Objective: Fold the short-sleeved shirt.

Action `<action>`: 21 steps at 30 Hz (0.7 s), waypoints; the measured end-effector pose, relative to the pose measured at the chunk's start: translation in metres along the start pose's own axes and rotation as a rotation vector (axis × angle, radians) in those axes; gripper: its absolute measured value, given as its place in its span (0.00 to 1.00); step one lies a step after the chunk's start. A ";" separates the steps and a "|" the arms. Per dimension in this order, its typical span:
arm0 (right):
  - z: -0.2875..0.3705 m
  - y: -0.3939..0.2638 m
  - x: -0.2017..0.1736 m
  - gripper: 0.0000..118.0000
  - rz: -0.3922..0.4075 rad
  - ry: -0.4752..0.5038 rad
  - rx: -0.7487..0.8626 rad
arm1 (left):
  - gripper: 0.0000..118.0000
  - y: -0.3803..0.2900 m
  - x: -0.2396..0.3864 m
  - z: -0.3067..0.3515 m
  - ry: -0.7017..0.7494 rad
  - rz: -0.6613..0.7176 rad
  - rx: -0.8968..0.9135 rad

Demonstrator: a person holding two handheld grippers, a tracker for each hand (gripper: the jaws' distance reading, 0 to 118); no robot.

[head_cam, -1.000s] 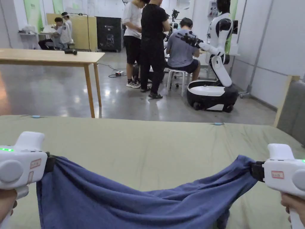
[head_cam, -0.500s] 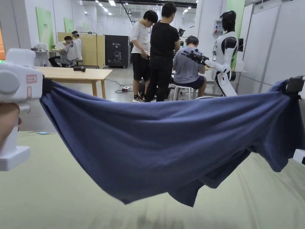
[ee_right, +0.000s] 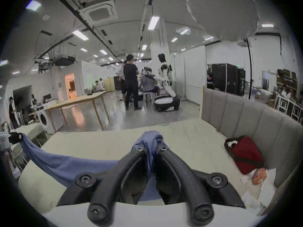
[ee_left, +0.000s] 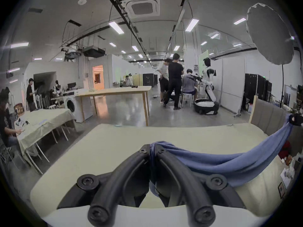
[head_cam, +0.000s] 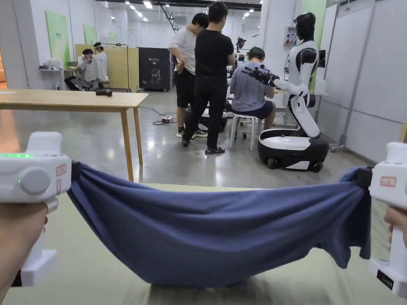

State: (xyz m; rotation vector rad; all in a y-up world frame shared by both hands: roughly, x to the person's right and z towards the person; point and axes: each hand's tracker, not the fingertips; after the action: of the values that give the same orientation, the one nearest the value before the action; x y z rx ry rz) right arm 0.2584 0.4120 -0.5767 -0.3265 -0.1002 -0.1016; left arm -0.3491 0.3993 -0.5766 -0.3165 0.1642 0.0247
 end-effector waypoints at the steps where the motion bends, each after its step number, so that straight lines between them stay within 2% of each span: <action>1: 0.005 -0.008 0.004 0.08 -0.011 0.016 -0.009 | 0.01 -0.007 -0.003 0.005 -0.011 0.008 -0.003; 7: 0.058 -0.080 0.032 0.08 0.057 0.048 -0.080 | 0.01 -0.067 -0.017 0.076 -0.105 -0.016 -0.105; 10: 0.084 -0.138 0.044 0.08 0.126 0.049 -0.177 | 0.01 -0.120 -0.024 0.107 -0.111 -0.099 -0.213; 12: 0.098 -0.185 0.051 0.08 0.180 0.047 -0.259 | 0.01 -0.166 -0.031 0.125 -0.126 -0.089 -0.289; 14: 0.098 -0.233 0.065 0.08 0.198 0.038 -0.347 | 0.01 -0.209 -0.042 0.134 -0.112 -0.070 -0.391; 18: 0.107 -0.307 0.078 0.08 0.145 -0.004 -0.475 | 0.01 -0.284 -0.061 0.142 -0.082 0.035 -0.527; 19: 0.108 -0.316 0.081 0.08 0.134 -0.011 -0.490 | 0.04 -0.294 -0.062 0.144 -0.084 0.054 -0.536; 20: 0.109 -0.318 0.083 0.11 0.123 -0.014 -0.480 | 0.16 -0.297 -0.061 0.149 -0.089 0.045 -0.513; 21: 0.116 -0.317 0.081 0.20 0.124 -0.020 -0.468 | 0.39 -0.296 -0.058 0.154 -0.071 0.023 -0.499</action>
State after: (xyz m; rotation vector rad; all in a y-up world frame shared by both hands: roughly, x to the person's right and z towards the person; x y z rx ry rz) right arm 0.2926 0.1440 -0.3581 -0.8003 -0.0745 0.0030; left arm -0.3673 0.1665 -0.3314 -0.8109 0.0888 0.1003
